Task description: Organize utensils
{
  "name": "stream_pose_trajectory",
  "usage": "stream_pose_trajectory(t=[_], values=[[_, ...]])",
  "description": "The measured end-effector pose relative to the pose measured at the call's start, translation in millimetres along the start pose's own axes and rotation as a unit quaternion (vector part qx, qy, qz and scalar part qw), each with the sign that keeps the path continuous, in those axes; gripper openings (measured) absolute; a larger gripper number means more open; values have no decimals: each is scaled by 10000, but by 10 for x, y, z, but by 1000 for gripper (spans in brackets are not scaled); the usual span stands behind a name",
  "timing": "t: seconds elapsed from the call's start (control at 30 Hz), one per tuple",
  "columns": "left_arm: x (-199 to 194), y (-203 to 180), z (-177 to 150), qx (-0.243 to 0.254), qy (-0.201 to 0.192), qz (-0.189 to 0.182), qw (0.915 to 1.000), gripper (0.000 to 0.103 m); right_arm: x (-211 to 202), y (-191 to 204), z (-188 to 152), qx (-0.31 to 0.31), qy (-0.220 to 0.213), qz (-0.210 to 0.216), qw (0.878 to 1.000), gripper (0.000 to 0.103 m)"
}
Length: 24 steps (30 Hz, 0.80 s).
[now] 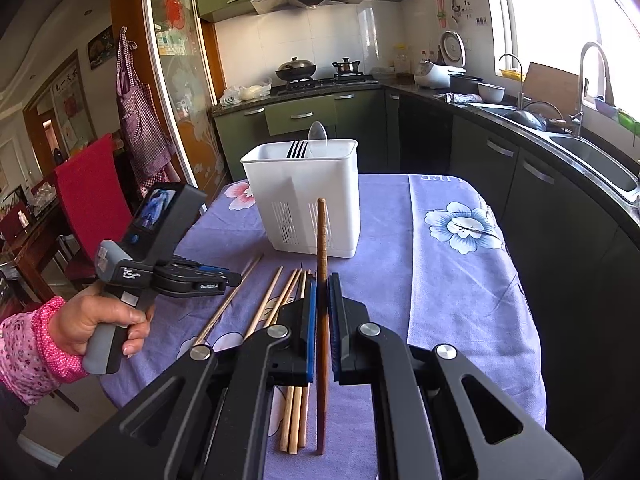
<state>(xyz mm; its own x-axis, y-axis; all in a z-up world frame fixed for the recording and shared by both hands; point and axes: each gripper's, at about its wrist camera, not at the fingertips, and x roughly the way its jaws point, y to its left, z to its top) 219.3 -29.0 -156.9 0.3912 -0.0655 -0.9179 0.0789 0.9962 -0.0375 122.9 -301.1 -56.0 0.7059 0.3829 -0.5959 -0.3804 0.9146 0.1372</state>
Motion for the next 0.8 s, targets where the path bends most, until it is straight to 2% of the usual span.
stream_pose_trajectory(t=[0.1, 0.33, 0.5, 0.6, 0.8], values=[[77, 1, 39, 29, 94, 112, 9999, 17, 13, -15, 3, 30, 11, 6, 10000, 7], [202, -60, 118, 122, 301, 21, 9995, 17, 73, -25, 4, 71, 60, 39, 9999, 7], [239, -96, 171, 221, 370, 120, 9990, 17, 61, -23, 4, 90, 59, 48, 9999, 7], [237, -115, 172, 304, 416, 109, 9986, 6, 46, -31, 10, 107, 40, 54, 9999, 7], [151, -126, 126, 280, 323, 49, 9991, 5, 23, -32, 12, 105, 17, 79, 9999, 7]])
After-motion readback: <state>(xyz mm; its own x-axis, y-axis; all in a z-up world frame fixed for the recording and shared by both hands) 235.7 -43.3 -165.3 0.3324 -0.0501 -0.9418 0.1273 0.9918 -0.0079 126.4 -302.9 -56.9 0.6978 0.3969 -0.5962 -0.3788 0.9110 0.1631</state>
